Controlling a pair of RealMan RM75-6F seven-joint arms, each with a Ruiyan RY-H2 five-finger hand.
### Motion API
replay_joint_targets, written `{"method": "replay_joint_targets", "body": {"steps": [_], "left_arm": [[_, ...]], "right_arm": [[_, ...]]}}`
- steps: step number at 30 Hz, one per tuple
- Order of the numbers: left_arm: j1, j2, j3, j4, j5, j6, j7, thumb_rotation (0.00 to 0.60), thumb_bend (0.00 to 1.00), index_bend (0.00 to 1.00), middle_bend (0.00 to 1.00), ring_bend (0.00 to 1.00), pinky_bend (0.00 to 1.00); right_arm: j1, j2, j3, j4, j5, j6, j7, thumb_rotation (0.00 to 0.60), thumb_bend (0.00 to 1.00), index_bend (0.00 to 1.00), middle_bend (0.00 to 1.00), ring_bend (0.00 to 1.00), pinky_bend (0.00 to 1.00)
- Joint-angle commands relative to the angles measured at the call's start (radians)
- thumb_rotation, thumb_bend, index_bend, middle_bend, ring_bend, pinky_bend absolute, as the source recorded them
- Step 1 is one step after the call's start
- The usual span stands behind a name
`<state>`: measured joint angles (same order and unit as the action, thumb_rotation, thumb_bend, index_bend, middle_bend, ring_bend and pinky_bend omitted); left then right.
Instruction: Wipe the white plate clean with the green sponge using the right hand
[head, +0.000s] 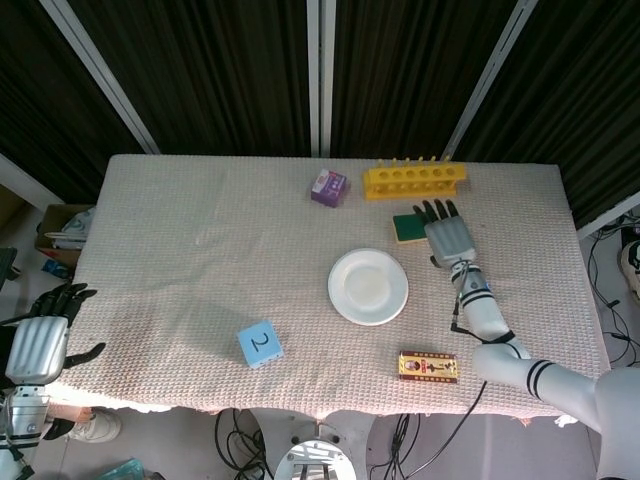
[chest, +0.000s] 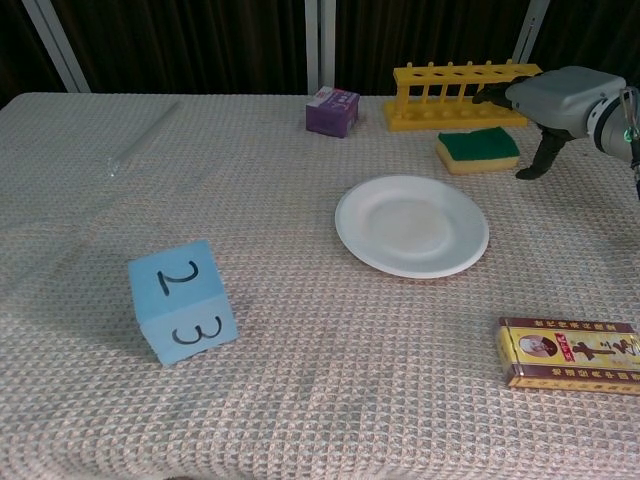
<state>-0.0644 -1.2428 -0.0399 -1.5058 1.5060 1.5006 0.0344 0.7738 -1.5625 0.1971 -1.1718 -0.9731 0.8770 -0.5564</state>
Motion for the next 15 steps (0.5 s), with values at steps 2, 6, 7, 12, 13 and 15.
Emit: {"method": "replay_joint_targets", "body": {"steps": [2,6,7,12,13,15], "left_arm": [[-0.008,0.000,-0.008,-0.002,-0.001,-0.003,0.001,0.600,0.00,0.23,0.16,0.12,0.17],[-0.020,-0.010,-0.021,-0.004,-0.003,-0.003,0.003,0.600,0.00,0.23,0.16,0.12,0.17],[-0.025,-0.014,-0.023,-0.004,0.000,-0.004,0.008,0.600,0.00,0.23,0.16,0.12,0.17],[-0.040,-0.017,-0.026,-0.021,0.012,-0.008,0.034,0.600,0.00,0.23,0.16,0.12,0.17],[-0.042,-0.017,-0.026,-0.026,0.013,-0.008,0.038,0.600,0.00,0.23,0.16,0.12,0.17],[-0.045,-0.016,-0.026,-0.037,0.016,-0.008,0.049,0.600,0.00,0.23,0.16,0.12,0.17]], "right_arm": [[-0.173,0.206,-0.064,-0.277,-0.157,0.261,0.084,0.600,0.11,0.00,0.09,0.02,0.08],[-0.316,0.337,-0.124,-0.415,-0.252,0.434,0.178,0.600,0.12,0.00,0.12,0.02,0.09],[-0.359,0.367,-0.142,-0.442,-0.281,0.487,0.208,0.600,0.12,0.00,0.12,0.02,0.09],[-0.516,0.434,-0.200,-0.503,-0.368,0.670,0.335,0.600,0.12,0.00,0.12,0.02,0.09],[-0.540,0.443,-0.209,-0.510,-0.382,0.695,0.360,0.600,0.12,0.00,0.12,0.02,0.09],[-0.588,0.456,-0.227,-0.511,-0.419,0.747,0.405,0.600,0.12,0.00,0.12,0.02,0.09]]}}
